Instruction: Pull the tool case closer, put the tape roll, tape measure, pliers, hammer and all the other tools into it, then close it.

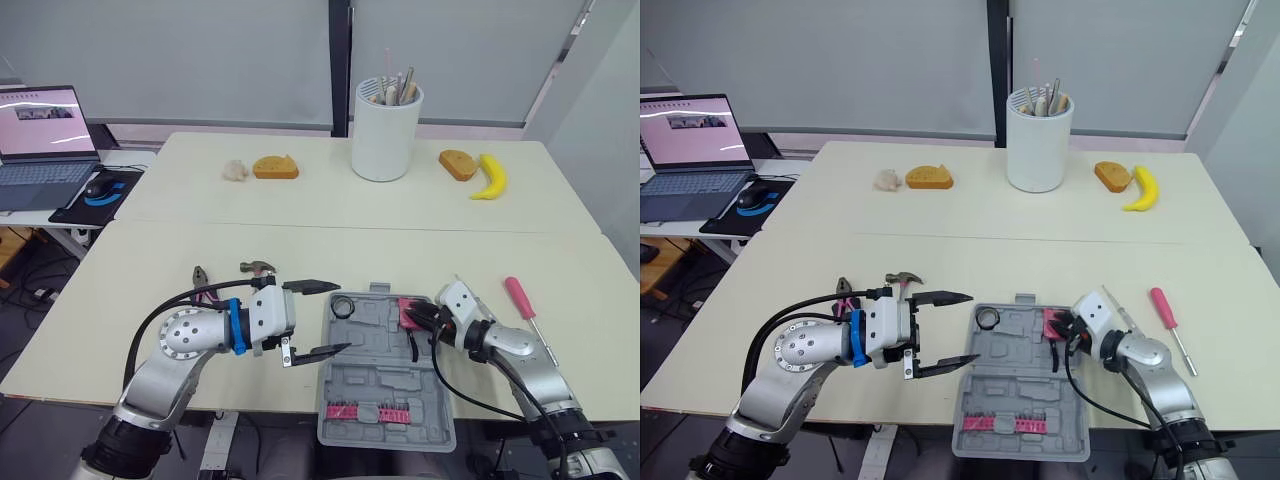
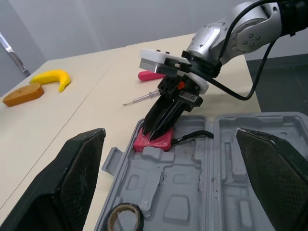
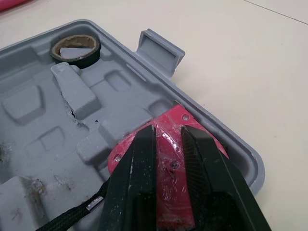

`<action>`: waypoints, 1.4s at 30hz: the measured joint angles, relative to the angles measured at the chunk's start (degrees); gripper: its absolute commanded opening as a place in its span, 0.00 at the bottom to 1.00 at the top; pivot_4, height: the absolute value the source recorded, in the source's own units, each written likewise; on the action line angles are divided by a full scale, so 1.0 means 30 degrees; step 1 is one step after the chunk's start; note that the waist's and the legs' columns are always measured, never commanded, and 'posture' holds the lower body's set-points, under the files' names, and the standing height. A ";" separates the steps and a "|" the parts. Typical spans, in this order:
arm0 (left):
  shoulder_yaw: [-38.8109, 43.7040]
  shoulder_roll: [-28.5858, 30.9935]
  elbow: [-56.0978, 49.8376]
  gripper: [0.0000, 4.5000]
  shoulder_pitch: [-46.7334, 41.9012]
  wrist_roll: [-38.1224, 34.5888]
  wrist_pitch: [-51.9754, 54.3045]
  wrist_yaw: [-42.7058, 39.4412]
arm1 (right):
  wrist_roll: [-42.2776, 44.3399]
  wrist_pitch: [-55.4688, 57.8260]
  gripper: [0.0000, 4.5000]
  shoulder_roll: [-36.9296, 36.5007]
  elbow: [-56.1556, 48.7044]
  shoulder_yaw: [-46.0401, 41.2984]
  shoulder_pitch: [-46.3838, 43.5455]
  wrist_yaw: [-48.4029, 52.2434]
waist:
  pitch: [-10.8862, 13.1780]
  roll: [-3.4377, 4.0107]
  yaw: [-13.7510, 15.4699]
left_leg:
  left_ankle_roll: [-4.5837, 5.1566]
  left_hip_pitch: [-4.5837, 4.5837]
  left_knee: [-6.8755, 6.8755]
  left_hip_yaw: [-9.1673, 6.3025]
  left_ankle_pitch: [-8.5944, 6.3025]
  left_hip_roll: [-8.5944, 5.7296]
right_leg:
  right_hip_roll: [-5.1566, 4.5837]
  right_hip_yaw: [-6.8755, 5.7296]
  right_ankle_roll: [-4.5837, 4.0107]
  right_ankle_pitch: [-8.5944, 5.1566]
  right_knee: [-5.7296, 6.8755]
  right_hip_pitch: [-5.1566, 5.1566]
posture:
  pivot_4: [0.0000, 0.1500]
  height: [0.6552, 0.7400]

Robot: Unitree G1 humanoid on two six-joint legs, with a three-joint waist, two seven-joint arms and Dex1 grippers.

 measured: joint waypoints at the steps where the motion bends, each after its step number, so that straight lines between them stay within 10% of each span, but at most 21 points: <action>1: 0.0339 0.0188 -0.0022 1.00 0.0227 -0.0315 0.0660 0.0096 | -0.0003 0.0142 0.19 -0.0336 -0.0511 0.0000 0.0145 0.0117 | 0.0009 0.0010 -0.0003 | 0.0000 -0.0024 0.0000 0.0000 0.0000 -0.0001 | -0.0001 0.0002 0.0000 0.0000 0.0003 -0.0026 | 1.00 1.00; 17: 1.0031 0.7051 0.5329 1.00 0.2627 -0.4398 0.7686 -0.1709 | 0.6185 0.5152 0.99 -1.0187 -0.5761 -0.8650 0.3312 0.6513 | 0.0123 0.0050 0.0015 | 0.0004 -0.0267 -0.0025 0.0027 -0.0009 0.0013 | -0.0029 -0.0016 -0.0009 -0.0023 -0.0004 -0.0275 | 1.00 1.00; 27: 1.2602 0.8465 1.1898 1.00 0.3035 -0.3871 0.7757 -0.2989 | 0.5875 0.4396 0.99 -1.0474 -0.2221 -1.2392 0.5707 0.6844 | 0.0125 0.0051 0.0005 | 0.0002 -0.0339 -0.0030 0.0051 -0.0009 0.0016 | -0.0057 -0.0013 -0.0014 -0.0021 0.0005 -0.0322 | 1.00 1.00; 42: 1.2619 0.8353 1.2609 1.00 0.2720 -0.3077 0.7008 -0.2467 | 0.5505 0.4024 0.99 -1.0361 -0.1426 -1.2227 0.4524 0.6264 | 0.0126 0.0059 -0.0051 | 0.0000 -0.0340 -0.0029 0.0062 -0.0009 0.0023 | -0.0066 -0.0002 -0.0024 -0.0026 0.0007 -0.0340 | 1.00 1.00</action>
